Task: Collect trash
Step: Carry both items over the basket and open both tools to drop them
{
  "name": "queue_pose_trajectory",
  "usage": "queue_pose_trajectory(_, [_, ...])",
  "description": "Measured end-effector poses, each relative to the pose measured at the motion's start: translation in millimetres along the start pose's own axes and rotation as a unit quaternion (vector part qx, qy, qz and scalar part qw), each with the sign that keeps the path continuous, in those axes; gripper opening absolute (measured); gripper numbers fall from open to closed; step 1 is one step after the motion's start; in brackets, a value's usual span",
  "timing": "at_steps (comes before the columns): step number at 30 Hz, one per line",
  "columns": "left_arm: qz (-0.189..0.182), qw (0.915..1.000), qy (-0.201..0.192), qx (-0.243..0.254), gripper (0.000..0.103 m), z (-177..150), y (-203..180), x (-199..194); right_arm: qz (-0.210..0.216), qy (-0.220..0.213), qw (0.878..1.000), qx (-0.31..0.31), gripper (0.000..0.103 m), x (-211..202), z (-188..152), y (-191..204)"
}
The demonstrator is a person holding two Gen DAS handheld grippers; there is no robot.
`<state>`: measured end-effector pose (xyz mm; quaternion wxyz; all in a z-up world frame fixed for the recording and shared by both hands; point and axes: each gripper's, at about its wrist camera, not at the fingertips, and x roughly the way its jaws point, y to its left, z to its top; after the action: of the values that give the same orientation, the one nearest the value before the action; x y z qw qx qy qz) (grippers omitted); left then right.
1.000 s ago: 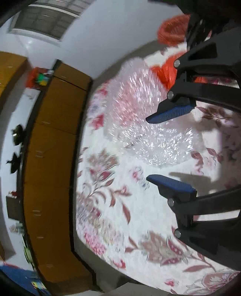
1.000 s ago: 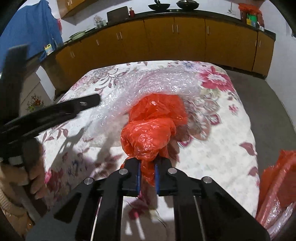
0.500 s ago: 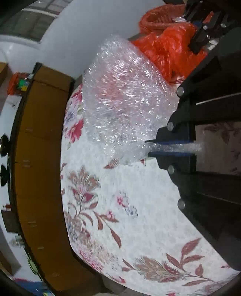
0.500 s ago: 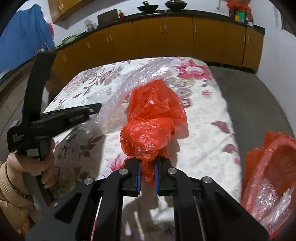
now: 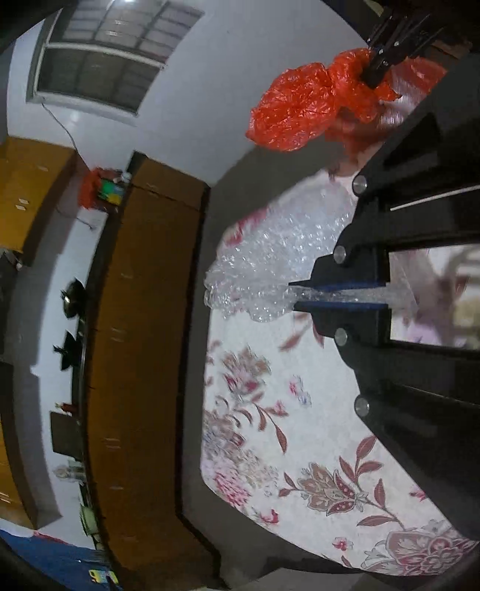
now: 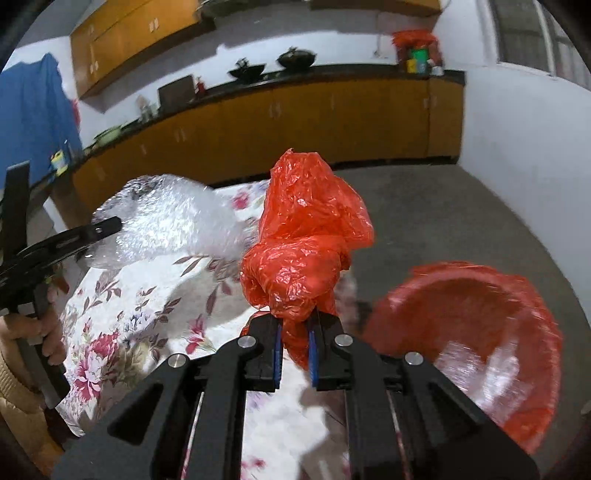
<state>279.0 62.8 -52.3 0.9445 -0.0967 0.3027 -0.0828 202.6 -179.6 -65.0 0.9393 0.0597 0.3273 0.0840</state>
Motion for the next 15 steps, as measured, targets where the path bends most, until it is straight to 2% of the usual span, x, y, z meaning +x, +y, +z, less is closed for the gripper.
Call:
queue_pose_trajectory(8, [-0.067, 0.9973, -0.016, 0.028, 0.006, -5.0, -81.6, -33.3, -0.063, -0.027, 0.997, 0.045, 0.011, -57.5, -14.5, -53.1])
queue_pose_trajectory(15, [-0.101, 0.9930, -0.011, 0.060, 0.006, -21.9, -155.3, -36.8, -0.098, -0.043, 0.991, 0.079, 0.011, -86.7, -24.2, -88.4])
